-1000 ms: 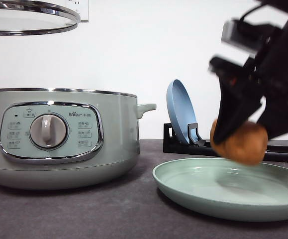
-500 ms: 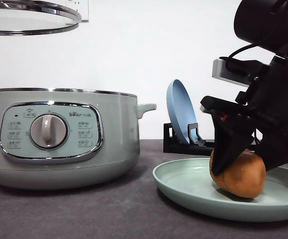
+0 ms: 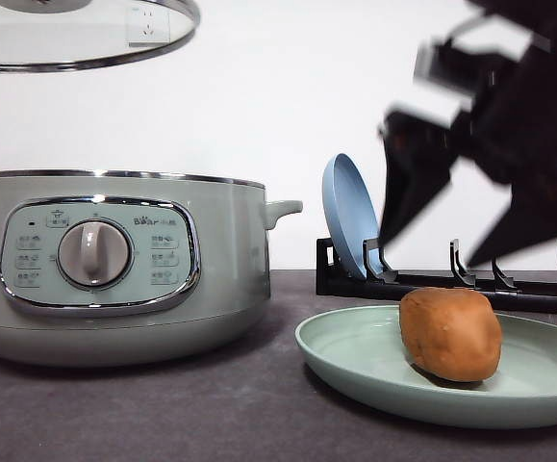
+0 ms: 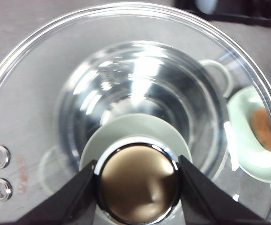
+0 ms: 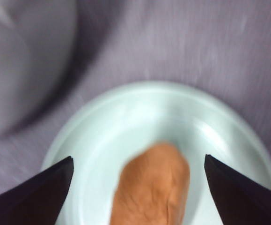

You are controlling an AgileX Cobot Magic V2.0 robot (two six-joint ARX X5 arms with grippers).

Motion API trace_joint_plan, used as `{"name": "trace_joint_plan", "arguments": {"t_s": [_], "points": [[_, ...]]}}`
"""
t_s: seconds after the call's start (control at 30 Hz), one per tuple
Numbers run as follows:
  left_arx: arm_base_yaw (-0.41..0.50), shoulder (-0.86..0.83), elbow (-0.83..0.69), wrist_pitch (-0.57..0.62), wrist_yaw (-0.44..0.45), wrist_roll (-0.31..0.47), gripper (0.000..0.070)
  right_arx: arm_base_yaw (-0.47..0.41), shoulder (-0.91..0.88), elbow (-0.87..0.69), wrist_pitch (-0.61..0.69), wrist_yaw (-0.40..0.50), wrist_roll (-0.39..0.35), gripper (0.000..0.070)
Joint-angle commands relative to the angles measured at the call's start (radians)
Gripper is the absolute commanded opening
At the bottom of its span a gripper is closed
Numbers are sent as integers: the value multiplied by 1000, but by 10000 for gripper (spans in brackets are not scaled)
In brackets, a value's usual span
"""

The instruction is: Transfer potato from steamer to green plate

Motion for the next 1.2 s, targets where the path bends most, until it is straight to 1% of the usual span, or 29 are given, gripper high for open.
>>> {"name": "trace_joint_plan", "arguments": {"t_s": [0.0,0.13,0.3,0.5,0.67,0.8,1.07,1.17], "points": [[-13,31,30,41,4,2,0,-2,-18,39,-16,5,-32,564],[-36,87,30,60,3,2,0,-8,-77,98,-67,5,-61,564],[-58,155,30,86,3,2,0,-8,-150,123,-73,7,-77,564],[-75,222,30,100,2,3,0,-8,-198,123,-93,50,-87,564],[-75,264,30,106,0,3,0,-8,-203,123,-103,50,-101,564],[-75,288,30,121,-24,6,0,-8,-203,123,-110,50,-102,564],[-76,323,30,123,-24,6,0,-8,-203,123,-110,52,-102,564],[-76,327,30,122,-24,6,0,-8,-203,123,-110,66,-103,564]]}}
